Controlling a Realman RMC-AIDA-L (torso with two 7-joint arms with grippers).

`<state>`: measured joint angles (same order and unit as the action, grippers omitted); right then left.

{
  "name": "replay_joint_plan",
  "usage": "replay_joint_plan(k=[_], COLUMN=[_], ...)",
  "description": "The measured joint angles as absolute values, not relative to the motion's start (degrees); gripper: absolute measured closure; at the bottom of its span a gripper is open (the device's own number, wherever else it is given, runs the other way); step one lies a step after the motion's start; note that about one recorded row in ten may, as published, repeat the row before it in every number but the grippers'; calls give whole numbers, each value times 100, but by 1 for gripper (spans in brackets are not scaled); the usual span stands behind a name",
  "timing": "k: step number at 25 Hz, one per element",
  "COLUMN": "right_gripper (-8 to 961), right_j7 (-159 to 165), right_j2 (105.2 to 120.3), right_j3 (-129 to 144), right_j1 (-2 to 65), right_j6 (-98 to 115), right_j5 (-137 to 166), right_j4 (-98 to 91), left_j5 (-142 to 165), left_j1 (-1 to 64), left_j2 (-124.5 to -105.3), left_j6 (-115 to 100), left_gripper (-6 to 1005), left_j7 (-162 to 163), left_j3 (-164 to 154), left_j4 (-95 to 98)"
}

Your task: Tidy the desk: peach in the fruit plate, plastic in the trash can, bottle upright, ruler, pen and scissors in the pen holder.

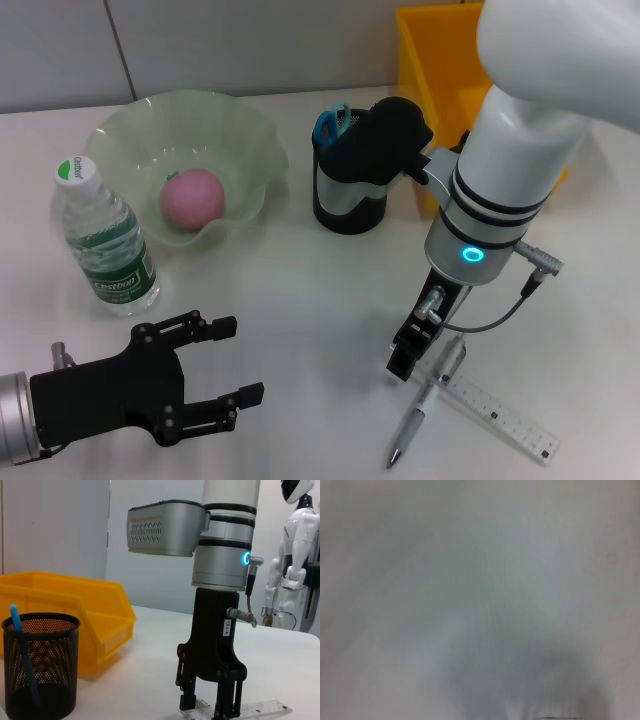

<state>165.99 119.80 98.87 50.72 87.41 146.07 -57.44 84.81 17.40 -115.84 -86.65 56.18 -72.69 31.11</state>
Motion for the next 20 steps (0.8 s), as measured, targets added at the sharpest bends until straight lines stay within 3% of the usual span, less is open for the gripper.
replay_joint_plan(k=[10, 16, 20], right_gripper=[368, 523, 526], right_j7=[16608, 16608, 16608], right_j2=[11980, 11979, 11979], right_j3=[9908, 9906, 9905], right_j1=[5123, 5124, 5114], right_j6=[8702, 8698, 8698], right_j5=[14609, 14602, 14598], right_j4=[-5627, -5624, -5652], left_j5=[8481, 8482, 8481], left_j1=[1740, 1734, 1731], left_j2=[-11584, -11591, -11601], left_j6=[-8673, -8670, -8666], left_gripper=[214, 214, 214], left_j7=[5613, 5611, 5606], left_j3=[-7268, -7269, -7269], left_j4=[3112, 3111, 3111])
